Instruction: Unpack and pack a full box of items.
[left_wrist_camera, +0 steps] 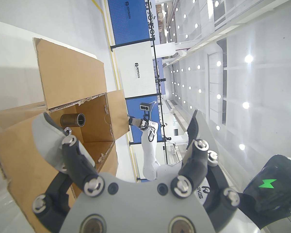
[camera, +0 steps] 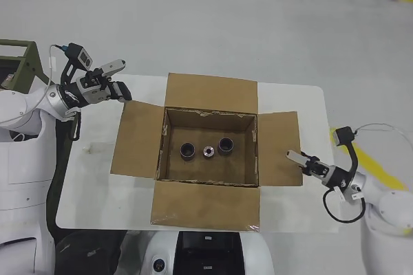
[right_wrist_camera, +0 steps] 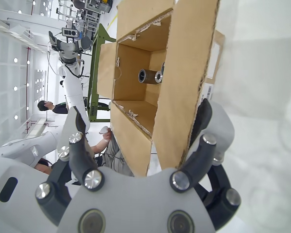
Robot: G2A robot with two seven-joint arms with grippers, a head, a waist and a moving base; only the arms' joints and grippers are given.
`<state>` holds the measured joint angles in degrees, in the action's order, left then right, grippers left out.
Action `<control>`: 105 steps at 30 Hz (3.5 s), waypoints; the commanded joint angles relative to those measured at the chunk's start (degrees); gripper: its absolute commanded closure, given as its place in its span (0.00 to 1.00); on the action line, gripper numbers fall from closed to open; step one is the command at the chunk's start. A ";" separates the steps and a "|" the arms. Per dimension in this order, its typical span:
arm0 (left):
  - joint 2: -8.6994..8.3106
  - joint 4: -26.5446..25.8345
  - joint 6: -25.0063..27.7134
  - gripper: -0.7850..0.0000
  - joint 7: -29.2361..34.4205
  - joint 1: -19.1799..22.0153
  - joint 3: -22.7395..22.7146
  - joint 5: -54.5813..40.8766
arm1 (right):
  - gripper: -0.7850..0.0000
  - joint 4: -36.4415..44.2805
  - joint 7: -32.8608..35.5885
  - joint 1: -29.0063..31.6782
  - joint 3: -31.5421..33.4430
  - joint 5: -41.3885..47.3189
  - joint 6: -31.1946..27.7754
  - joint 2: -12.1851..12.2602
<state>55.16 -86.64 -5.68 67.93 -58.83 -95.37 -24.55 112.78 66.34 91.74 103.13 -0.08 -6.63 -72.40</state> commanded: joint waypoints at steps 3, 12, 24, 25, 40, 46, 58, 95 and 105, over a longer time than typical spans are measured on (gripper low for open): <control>0.00 0.00 0.00 0.00 0.00 0.00 0.00 0.00 | 0.00 3.12 0.00 0.28 -0.55 0.24 -0.13 0.39; 0.00 0.00 0.00 0.00 0.00 0.00 0.00 0.00 | 0.00 11.28 0.84 -1.25 -6.27 -3.46 0.48 1.23; 0.00 0.00 0.00 0.00 0.00 0.00 0.00 0.00 | 0.00 12.40 -0.19 -7.48 -21.61 -15.22 4.68 1.80; 0.00 0.00 0.00 0.00 0.00 0.00 0.00 0.00 | 0.00 12.05 -0.11 -8.00 -22.98 -16.44 5.11 1.82; 0.00 0.00 0.00 0.00 0.00 0.00 0.00 0.00 | 0.00 6.99 -0.77 -13.31 -34.39 -26.22 10.05 2.14; 0.00 0.00 0.00 0.00 0.00 0.00 0.00 0.00 | 0.00 6.21 -1.44 -13.56 -35.27 -26.94 10.90 2.42; 0.00 0.00 0.00 0.00 0.00 0.00 0.00 0.00 | 0.00 10.00 -4.81 -10.54 -27.12 -20.57 10.38 3.61; 0.00 0.00 0.00 0.00 0.00 0.00 0.00 0.00 | 0.00 1.78 -8.87 -2.67 -2.62 -4.83 6.29 6.11; -0.07 -0.56 1.24 0.00 -2.08 -0.68 -0.31 1.84 | 0.00 1.78 -8.87 -2.67 -2.62 -4.83 6.29 6.11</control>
<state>55.15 -86.74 -5.57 67.83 -58.93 -95.44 -24.45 114.56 57.47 89.07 100.50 -4.91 -0.34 -66.30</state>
